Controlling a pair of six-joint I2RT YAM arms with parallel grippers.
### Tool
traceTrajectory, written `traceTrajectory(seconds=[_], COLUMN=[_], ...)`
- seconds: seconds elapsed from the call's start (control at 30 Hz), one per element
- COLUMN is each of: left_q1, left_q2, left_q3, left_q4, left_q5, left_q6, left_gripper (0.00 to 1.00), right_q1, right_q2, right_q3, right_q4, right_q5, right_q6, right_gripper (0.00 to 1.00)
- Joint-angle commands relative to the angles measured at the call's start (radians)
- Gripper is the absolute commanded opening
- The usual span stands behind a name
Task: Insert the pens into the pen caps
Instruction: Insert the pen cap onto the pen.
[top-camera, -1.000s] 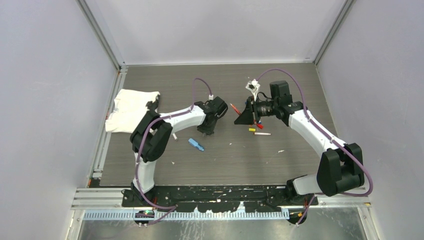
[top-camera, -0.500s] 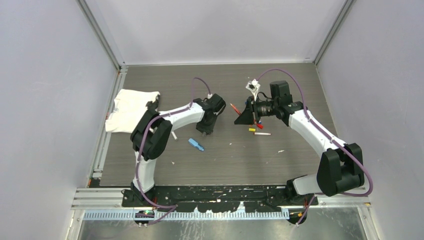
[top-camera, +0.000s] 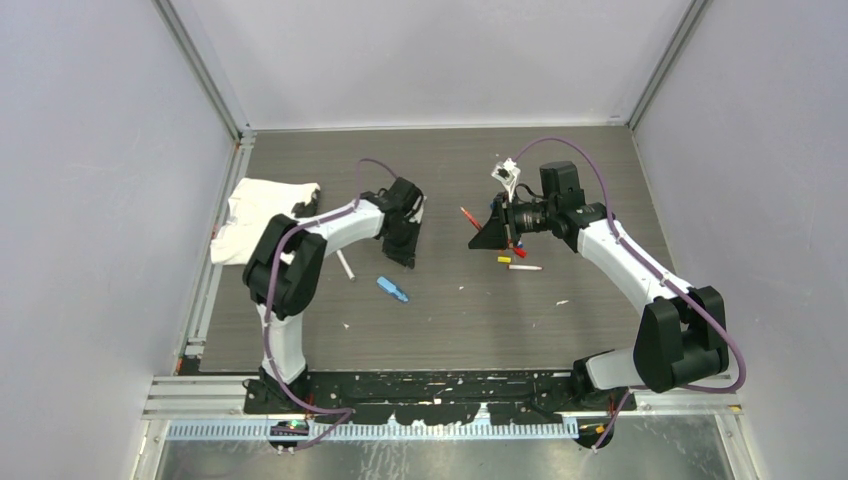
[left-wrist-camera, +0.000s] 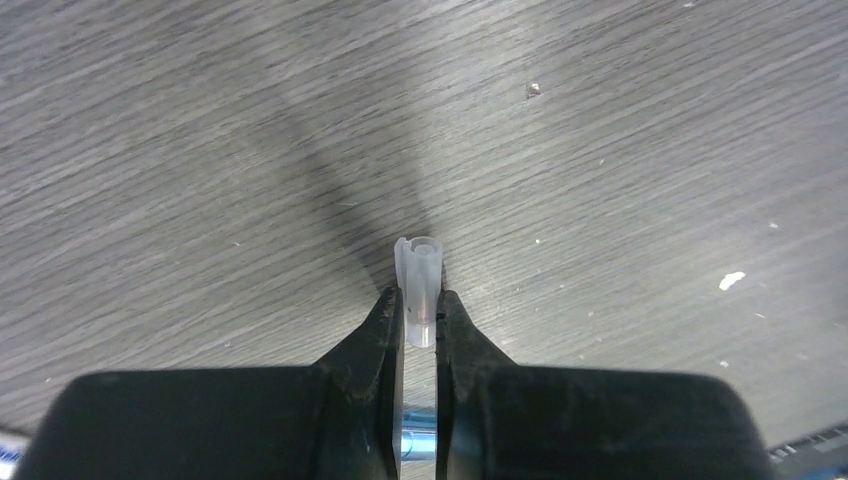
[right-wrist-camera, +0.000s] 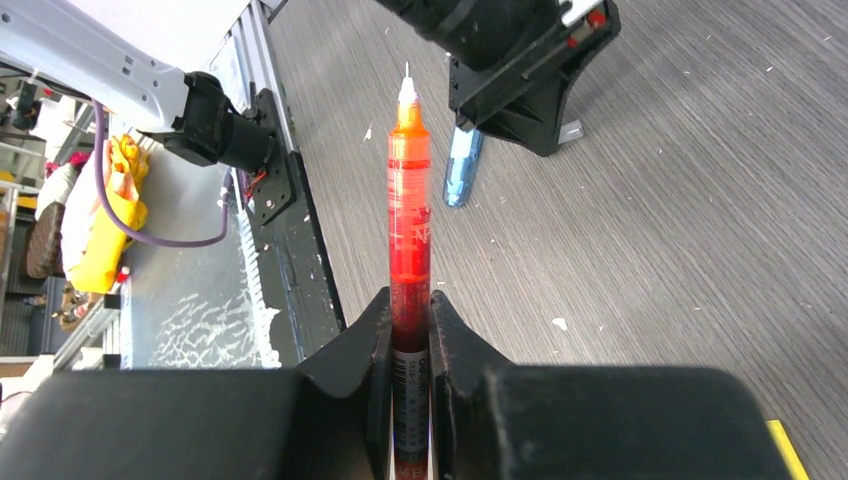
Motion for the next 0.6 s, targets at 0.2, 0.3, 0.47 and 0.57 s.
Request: traceTrajectory(seconds=[0.2, 0.3, 0.47, 0.57], left_q1=[0.112, 0.111, 0.112, 0.123], left_q2=[0.001, 0.013, 0.014, 0.012], left_q3=[-0.184, -0.169, -0.169, -0.186], left_q4=[0.109, 0.078, 0.053, 0.081], left_q5=[0.207, 0.155, 0.114, 0.163], left_q6=[-0.028, -0.022, -0.008, -0.009], left_gripper=[0.09, 0.11, 0.18, 0.20], right_q1=[-0.004, -0.004, -0.004, -0.004], right_q2=[-0.020, -0.020, -0.019, -0.019], right_q3=[0.023, 0.023, 0.023, 0.022], right_q4=[0.026, 0.027, 0.028, 0.028], right_q5=[-0.030, -0.031, -0.037, -0.039], right_q6=[0.014, 0.016, 0.018, 0.018], right_gripper=[0.01, 0.01, 0.01, 0.01])
